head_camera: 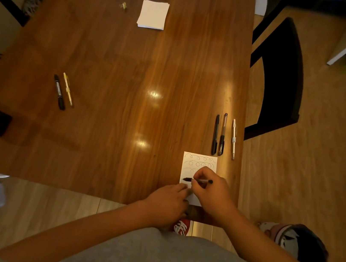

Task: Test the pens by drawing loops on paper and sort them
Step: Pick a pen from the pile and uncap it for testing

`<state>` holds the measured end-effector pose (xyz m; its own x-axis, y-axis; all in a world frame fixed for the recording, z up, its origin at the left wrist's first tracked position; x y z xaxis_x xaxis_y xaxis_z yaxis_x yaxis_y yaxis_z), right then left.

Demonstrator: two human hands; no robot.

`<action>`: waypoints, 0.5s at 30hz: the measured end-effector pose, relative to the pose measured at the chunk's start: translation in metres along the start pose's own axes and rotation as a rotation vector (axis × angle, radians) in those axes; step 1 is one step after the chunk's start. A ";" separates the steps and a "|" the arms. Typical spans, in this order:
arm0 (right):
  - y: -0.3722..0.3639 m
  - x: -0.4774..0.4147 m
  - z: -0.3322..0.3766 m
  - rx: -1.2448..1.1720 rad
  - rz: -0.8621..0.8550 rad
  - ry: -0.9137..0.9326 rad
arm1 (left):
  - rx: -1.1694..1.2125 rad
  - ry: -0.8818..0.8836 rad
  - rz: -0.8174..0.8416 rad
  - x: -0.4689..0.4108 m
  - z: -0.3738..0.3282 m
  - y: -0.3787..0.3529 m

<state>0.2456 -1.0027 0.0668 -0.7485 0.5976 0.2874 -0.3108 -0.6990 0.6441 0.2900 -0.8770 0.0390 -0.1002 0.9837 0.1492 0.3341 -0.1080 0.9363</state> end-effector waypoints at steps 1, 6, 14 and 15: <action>0.000 0.000 0.000 0.001 -0.002 0.003 | -0.012 -0.002 0.003 0.000 -0.001 0.000; 0.003 -0.003 -0.005 0.011 -0.035 -0.007 | 0.001 0.010 0.012 0.000 -0.002 -0.001; 0.005 -0.001 -0.016 0.022 -0.074 0.007 | 0.011 -0.002 -0.062 -0.005 -0.006 -0.002; 0.005 -0.001 -0.016 0.028 -0.076 0.010 | 0.017 0.002 -0.068 -0.005 -0.007 -0.002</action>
<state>0.2351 -1.0136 0.0583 -0.7289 0.6449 0.2300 -0.3508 -0.6403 0.6834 0.2837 -0.8830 0.0385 -0.1248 0.9884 0.0865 0.3419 -0.0390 0.9389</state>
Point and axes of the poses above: each hand's wrist, its own x-axis away from the middle knuckle, its own y-axis out of the back of the hand, z = x × y, the point moved 4 cm from there along -x, towards the middle knuckle, and after that the axes turned 12 degrees about -z, right-handed, at the moved point
